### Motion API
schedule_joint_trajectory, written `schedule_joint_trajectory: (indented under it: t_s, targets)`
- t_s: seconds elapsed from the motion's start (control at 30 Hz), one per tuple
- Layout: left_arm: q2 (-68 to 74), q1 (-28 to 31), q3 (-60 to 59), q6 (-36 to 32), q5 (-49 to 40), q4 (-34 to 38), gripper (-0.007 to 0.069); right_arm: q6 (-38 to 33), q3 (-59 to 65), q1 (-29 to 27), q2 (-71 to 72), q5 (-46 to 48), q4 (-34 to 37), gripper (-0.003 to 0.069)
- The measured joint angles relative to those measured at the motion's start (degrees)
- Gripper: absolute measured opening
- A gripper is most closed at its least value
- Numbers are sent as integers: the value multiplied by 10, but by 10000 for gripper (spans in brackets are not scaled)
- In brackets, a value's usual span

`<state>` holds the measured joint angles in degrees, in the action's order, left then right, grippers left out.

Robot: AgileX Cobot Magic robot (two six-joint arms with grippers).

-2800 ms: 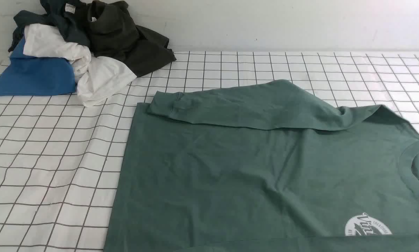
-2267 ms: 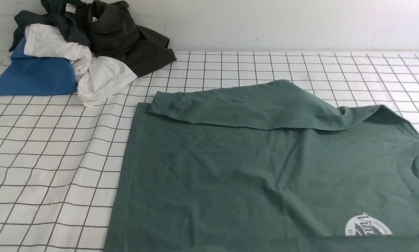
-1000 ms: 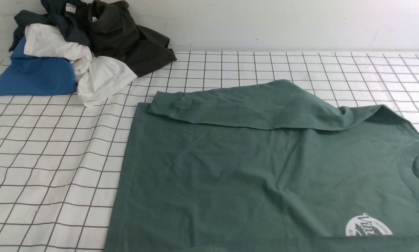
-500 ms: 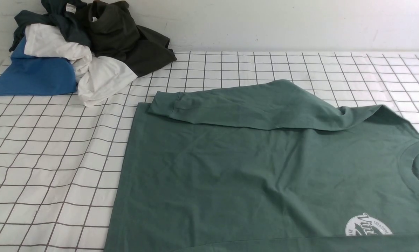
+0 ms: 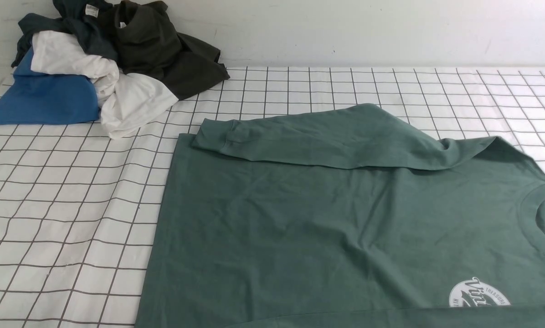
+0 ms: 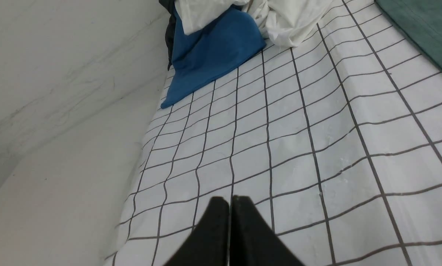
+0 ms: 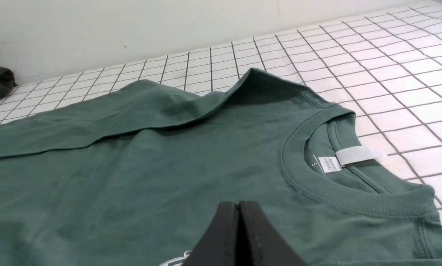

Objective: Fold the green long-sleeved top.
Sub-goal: Use the left arm to clamp the cuff closest to it

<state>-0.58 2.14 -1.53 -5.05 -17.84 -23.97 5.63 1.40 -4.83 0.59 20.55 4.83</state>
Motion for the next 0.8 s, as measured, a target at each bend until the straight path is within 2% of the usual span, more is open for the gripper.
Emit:
schedule_joint_trajectory:
  t_s: [0.2, 0.27, 0.3, 0.33, 0.5, 0.53, 0.6, 0.63, 0.67, 0.7, 0.8]
  targets:
    - [0, 0, 0, 25, 25, 21, -7, 0, 0, 0, 0, 0, 2, -15]
    - [0, 0, 0, 90, 64, 87, -7, 0, 0, 0, 0, 0, 2, -15]
    - [0, 0, 0, 164, 96, 162, -7, 0, 0, 0, 0, 0, 4, -15]
    - [0, 0, 0, 185, 103, 183, -7, 0, 0, 0, 0, 0, 5, -15]
    - [0, 0, 0, 429, 155, 432, -7, 0, 0, 0, 0, 2, 57, -15]
    - [0, 0, 0, 435, 155, 432, -7, 0, 0, 0, 0, 2, 57, -15]
    - [0, 0, 0, 475, 152, 494, -7, 0, 0, 0, 0, 4, 121, -15]
    - [0, 0, 0, 475, 151, 494, -7, 0, 0, 0, 0, 4, 127, -15]
    - [0, 0, 0, 479, 148, 506, -7, 1, 0, 0, 0, 7, 179, -15]
    - [0, 0, 0, 479, 148, 508, -7, 1, 0, 0, 0, 7, 187, -15]
    - [0, 0, 0, 469, 137, 513, -7, 3, 0, 0, 0, 9, 369, -15]
